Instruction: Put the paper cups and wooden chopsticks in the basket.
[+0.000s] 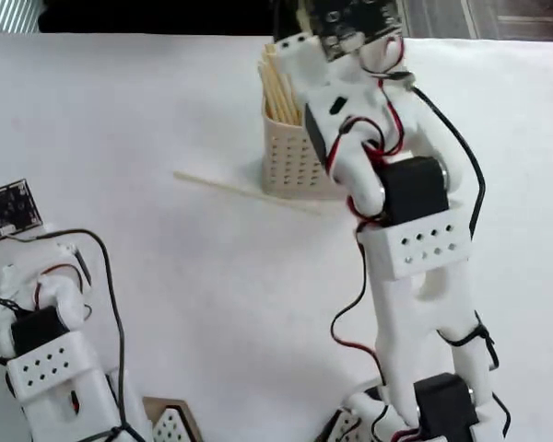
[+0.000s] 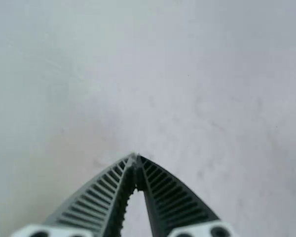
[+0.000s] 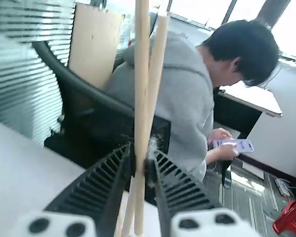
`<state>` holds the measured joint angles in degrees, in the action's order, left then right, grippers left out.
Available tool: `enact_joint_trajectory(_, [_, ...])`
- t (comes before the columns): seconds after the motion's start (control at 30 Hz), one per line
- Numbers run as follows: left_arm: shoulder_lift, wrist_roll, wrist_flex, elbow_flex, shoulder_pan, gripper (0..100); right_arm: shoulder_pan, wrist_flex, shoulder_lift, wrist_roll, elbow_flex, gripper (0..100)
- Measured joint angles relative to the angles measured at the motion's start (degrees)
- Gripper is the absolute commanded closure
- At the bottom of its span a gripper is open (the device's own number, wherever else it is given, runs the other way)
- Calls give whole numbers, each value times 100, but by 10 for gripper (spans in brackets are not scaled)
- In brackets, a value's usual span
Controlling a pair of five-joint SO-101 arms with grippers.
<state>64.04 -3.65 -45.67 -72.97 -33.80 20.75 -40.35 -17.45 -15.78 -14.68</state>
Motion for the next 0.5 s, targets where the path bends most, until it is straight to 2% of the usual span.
enact_joint_trajectory(0.23, [0, 0, 0, 0, 0, 976, -281, 1820, 633, 281, 1169, 979])
enact_joint_trajectory(0.5, [0, 0, 0, 0, 0, 976, -281, 2585, 747, 281, 2690, 975])
